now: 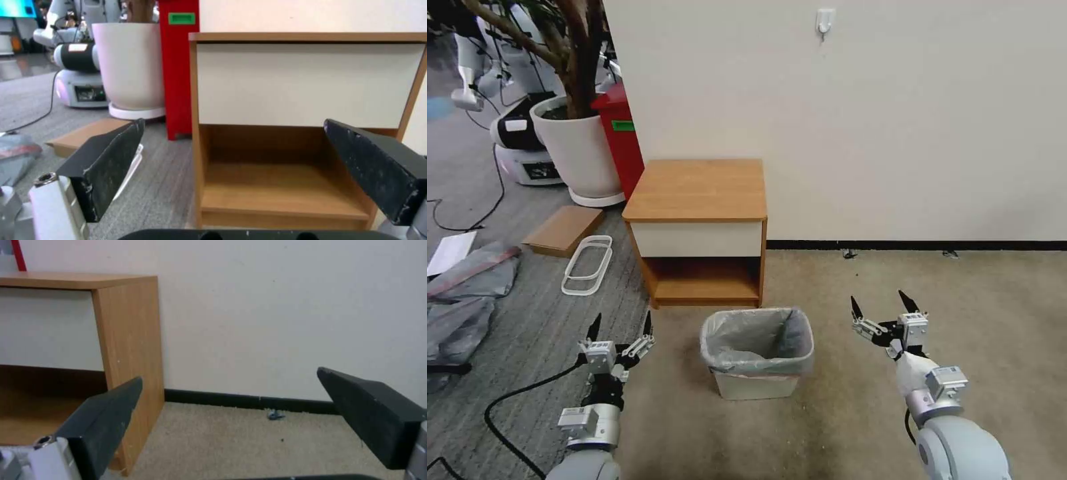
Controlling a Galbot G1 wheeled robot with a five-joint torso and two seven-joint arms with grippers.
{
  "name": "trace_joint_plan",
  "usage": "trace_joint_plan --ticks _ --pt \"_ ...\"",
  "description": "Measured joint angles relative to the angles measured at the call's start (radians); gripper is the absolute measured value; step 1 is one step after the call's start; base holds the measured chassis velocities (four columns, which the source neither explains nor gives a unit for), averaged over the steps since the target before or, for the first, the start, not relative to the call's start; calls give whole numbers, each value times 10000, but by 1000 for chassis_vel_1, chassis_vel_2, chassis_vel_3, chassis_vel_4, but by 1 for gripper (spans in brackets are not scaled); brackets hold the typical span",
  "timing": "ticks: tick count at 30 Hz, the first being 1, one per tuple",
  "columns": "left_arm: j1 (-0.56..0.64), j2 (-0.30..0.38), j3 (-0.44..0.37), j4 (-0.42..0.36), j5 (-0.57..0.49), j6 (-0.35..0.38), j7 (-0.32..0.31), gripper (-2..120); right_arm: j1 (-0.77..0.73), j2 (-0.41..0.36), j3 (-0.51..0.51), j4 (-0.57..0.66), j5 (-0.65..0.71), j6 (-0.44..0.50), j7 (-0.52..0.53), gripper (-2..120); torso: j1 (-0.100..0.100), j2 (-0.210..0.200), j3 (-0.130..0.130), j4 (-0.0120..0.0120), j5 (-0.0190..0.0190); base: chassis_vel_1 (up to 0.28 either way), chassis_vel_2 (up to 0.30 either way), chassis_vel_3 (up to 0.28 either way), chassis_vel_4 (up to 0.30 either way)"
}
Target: Pick up the garbage bag from the table and place it over the trash can.
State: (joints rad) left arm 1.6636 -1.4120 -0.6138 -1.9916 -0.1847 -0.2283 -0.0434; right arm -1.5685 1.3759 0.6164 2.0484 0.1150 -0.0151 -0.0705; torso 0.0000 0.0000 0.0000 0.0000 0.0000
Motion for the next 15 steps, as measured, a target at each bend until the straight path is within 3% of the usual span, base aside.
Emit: trace_joint_plan --ticks 15 --pt "-1 3 1 0 -4 6 -1 100 0 -3 -1 0 6 2 6 100 0 0 0 0 0 0 0 0 0"
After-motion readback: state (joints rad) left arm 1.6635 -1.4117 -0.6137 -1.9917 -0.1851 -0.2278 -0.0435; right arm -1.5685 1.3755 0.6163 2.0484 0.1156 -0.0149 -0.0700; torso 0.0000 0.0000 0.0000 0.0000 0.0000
